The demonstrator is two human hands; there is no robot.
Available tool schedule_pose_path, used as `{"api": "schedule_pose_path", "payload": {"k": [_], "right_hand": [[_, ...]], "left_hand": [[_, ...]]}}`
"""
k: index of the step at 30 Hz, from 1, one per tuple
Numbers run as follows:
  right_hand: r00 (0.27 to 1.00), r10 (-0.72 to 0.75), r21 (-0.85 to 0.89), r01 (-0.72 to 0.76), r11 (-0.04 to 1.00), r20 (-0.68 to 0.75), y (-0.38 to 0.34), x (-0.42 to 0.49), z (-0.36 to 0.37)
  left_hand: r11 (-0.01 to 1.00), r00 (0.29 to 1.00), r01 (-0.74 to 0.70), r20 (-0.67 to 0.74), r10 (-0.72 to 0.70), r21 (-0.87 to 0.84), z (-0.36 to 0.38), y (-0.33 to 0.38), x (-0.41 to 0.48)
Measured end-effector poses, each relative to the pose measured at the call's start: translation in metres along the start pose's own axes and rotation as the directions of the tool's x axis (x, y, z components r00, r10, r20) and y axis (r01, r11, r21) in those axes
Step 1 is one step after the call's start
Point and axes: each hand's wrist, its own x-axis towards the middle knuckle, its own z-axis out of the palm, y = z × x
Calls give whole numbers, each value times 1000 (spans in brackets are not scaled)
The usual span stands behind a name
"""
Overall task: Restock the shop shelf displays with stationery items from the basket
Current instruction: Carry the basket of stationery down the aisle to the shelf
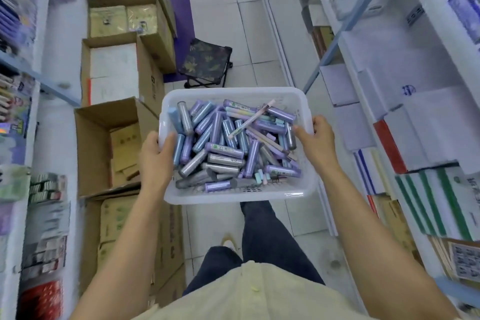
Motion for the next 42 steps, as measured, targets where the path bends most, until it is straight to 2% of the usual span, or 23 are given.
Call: {"api": "schedule_pose_path", "payload": {"k": [8, 12, 19, 24, 34, 37, 42], "right_hand": [[999, -6, 19, 5, 1000, 33, -80, 188, 14], [1000, -1, 49, 0, 999, 26, -112, 270, 25], [999, 20, 54, -17, 998, -46, -153, 405, 39], [997, 24, 26, -22, 999, -75, -179, 499, 36], [1000, 1, 6, -1, 1000, -7, -227, 690, 37], [1000, 7, 16, -7, 1000, -6, -241, 732, 43], [998, 46, 54, -43, 998, -52, -255, 786, 56]], "left_hand": [[999, 999, 26, -39, -26, -20, 58, 87, 165], [1000, 999, 15, -46, -14, 22, 85, 132, 249], [998, 998, -54, 35, 53, 27, 134, 199, 393], [998, 997, -56, 52, 55, 23, 176, 249, 472], [1000, 1000, 0, 1, 0, -12, 261, 321, 610], [1000, 1000, 2, -5, -2, 25, 274, 341, 651], [997, 995, -68, 73, 65, 46, 295, 374, 725]]}}
